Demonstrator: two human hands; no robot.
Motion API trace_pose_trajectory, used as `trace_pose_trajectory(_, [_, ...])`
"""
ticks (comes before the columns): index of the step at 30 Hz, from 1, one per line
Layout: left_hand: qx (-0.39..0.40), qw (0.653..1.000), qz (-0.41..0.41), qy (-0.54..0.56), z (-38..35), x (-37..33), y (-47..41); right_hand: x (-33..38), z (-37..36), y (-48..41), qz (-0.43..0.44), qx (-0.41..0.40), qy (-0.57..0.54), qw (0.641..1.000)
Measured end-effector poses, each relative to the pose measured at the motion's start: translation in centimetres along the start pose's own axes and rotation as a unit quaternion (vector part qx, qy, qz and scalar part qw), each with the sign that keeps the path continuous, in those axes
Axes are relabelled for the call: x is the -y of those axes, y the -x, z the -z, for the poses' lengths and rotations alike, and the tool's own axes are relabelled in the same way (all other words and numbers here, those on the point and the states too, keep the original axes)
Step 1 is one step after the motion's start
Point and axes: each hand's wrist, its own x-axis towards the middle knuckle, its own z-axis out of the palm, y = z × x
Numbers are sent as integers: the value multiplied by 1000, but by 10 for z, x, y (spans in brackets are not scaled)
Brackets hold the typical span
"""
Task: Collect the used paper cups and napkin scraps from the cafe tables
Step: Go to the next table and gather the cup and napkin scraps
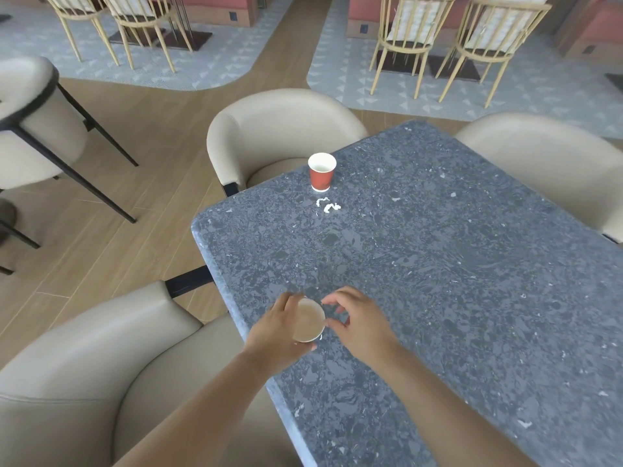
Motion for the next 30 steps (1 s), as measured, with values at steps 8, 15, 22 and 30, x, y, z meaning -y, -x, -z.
trace_pose_trajectory(8, [-24,1000,9,-1,5,11,-17,-21,-8,-6,-25,16,44,999])
trace_pose_trajectory(15, [-27,999,32,-25,-2,21,-29,-34,-28,-14,-49,83,75,992])
trace_pose_trajectory(22, [-9,998,21,-51,-9,30,-32,-42,-50,-21,-66,182,139,971])
trace_pose_trajectory(30, [4,998,-8,-56,3,32,-27,-48,-62,-22,-73,177,136,972])
